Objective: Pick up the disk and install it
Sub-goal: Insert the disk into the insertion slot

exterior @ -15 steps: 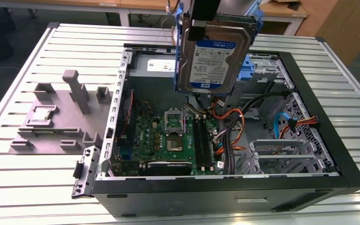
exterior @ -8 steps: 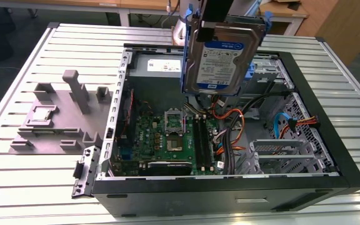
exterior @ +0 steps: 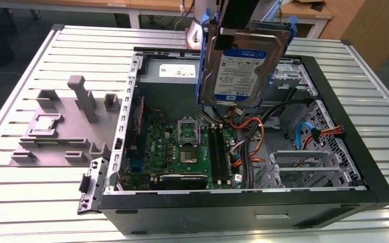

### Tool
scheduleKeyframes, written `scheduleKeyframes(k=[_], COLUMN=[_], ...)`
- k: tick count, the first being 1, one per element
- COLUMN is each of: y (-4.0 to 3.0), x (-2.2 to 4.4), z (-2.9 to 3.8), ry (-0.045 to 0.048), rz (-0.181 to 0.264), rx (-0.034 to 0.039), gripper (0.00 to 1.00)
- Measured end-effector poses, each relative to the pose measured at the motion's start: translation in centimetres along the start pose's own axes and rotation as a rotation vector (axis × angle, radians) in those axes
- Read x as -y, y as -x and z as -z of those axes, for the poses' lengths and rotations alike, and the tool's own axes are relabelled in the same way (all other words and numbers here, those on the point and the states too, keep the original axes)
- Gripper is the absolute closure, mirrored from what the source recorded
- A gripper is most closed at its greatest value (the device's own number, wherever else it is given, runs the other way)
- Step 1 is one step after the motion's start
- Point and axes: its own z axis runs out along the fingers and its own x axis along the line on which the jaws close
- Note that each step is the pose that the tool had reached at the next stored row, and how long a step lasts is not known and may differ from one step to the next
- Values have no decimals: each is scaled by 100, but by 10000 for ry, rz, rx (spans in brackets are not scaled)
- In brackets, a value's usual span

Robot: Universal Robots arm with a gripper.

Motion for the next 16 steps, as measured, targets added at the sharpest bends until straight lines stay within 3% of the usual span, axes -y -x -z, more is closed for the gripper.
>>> scheduleKeyframes(k=[16], y=[-236], x=[60], z=[0], ry=[0], rz=[0], rx=[0], gripper=[64])
